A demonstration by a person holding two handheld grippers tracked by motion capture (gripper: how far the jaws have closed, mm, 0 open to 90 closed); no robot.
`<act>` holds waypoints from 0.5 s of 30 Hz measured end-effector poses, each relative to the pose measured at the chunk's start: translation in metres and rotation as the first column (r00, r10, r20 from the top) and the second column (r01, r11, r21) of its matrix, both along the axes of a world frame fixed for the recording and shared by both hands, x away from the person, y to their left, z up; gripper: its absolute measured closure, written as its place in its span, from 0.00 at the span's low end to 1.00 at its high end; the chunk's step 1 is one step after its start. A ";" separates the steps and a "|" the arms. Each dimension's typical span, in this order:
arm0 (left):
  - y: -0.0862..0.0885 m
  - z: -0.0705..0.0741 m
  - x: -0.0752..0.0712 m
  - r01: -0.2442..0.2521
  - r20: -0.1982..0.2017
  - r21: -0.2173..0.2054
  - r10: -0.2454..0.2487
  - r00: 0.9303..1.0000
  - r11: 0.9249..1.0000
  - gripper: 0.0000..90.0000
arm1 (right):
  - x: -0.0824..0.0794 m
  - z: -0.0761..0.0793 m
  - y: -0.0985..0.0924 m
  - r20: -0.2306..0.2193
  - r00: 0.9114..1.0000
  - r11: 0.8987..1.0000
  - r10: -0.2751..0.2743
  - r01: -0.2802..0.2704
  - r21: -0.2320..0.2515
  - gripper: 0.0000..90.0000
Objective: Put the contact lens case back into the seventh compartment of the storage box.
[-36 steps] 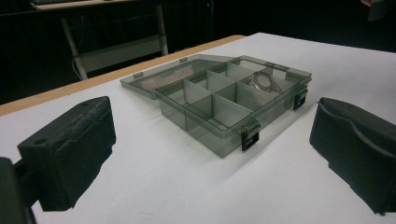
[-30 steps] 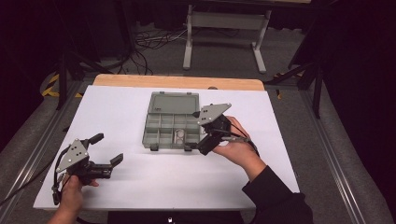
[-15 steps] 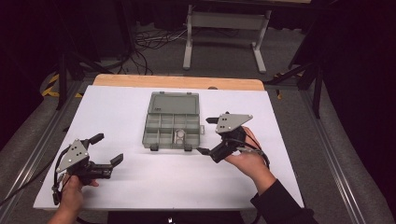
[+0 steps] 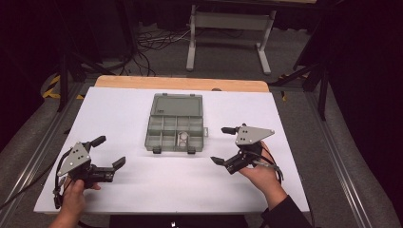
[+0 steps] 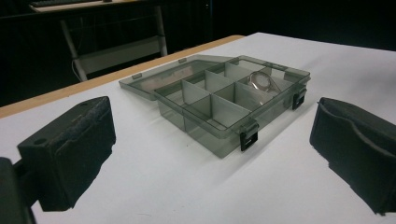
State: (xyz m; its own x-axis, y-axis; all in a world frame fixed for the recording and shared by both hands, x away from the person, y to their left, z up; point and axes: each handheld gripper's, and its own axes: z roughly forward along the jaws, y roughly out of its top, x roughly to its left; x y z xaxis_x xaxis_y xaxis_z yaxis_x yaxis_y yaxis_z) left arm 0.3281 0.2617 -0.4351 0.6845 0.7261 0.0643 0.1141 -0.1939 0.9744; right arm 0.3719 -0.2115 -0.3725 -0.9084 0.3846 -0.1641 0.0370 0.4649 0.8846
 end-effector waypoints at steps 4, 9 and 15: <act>0.000 0.000 0.000 0.001 -0.001 -0.002 -0.001 1.000 1.000 0.01 | -0.006 -0.009 -0.008 -0.002 1.000 1.000 -0.009 0.009 0.025 0.02; 0.000 0.000 0.000 0.003 -0.001 -0.007 -0.003 1.000 1.000 0.01 | -0.012 -0.021 -0.019 -0.013 0.999 0.997 -0.036 0.037 0.063 0.01; 0.000 -0.001 0.000 -0.002 0.000 -0.002 0.002 1.000 1.000 0.01 | -0.018 -0.035 -0.028 -0.032 0.998 0.993 -0.060 0.063 0.099 0.01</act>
State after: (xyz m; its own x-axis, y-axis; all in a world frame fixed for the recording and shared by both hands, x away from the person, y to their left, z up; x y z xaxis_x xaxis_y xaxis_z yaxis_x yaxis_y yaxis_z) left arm 0.3285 0.2618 -0.4364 0.6832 0.7275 0.0628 0.1148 -0.1920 0.9747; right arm 0.3538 -0.2391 -0.4073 -0.8864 0.4528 -0.0963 0.0885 0.3700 0.9248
